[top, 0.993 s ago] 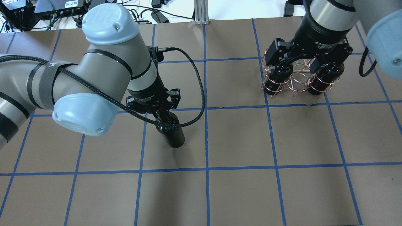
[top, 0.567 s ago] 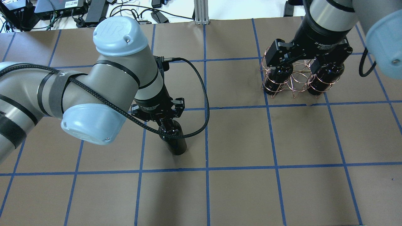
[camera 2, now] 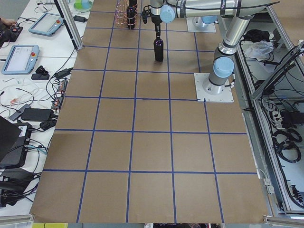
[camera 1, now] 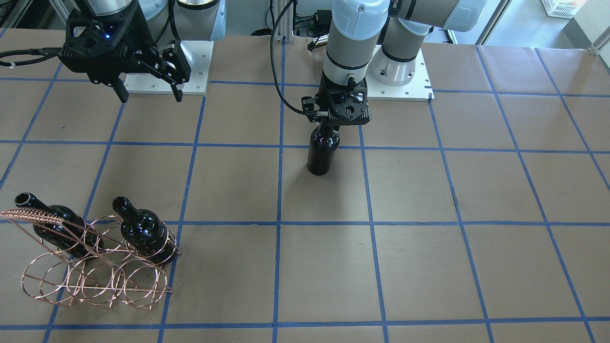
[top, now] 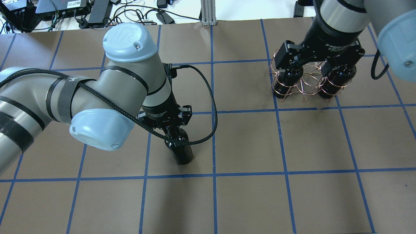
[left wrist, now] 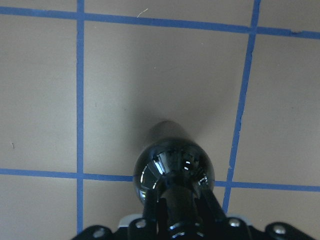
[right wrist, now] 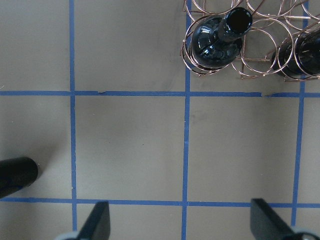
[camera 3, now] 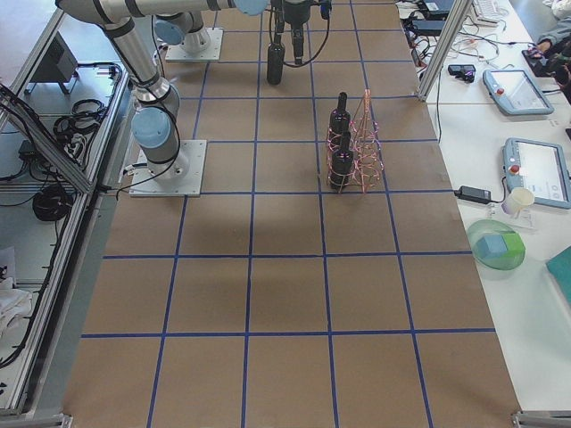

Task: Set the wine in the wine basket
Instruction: 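Set the bottle upright on the table and open the left gripper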

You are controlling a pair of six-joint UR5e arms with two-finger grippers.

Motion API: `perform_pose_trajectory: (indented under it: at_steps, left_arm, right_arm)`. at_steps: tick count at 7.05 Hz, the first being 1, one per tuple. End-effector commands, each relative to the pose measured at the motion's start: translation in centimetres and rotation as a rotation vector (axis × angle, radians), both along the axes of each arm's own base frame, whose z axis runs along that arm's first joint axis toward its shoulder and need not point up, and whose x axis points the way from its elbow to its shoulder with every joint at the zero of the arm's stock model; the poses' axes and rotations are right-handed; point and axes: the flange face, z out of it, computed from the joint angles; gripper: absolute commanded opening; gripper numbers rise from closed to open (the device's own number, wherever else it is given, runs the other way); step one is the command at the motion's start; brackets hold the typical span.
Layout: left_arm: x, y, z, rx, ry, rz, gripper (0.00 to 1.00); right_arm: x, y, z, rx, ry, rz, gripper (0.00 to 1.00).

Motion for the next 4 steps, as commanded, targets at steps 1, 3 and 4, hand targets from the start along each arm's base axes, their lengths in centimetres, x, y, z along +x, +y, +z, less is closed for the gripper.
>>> perform_pose_trajectory:
  at_steps: [1,3,4]
  left_arm:
    - [-0.1,0.0,-0.2,0.008,0.008,-0.002,0.57]
    - [-0.1,-0.2,0.7,-0.008,0.008,-0.003,1.00]
    - [-0.1,-0.7,3.4,-0.043,0.014,-0.002,1.00]
  right_arm:
    - [0.1,-0.3,-0.3,0.001,-0.009,0.001,1.00]
    - [0.1,-0.3,-0.2,-0.002,-0.010,0.006,1.00]
    - [0.1,-0.3,-0.2,-0.001,-0.012,0.018,1.00]
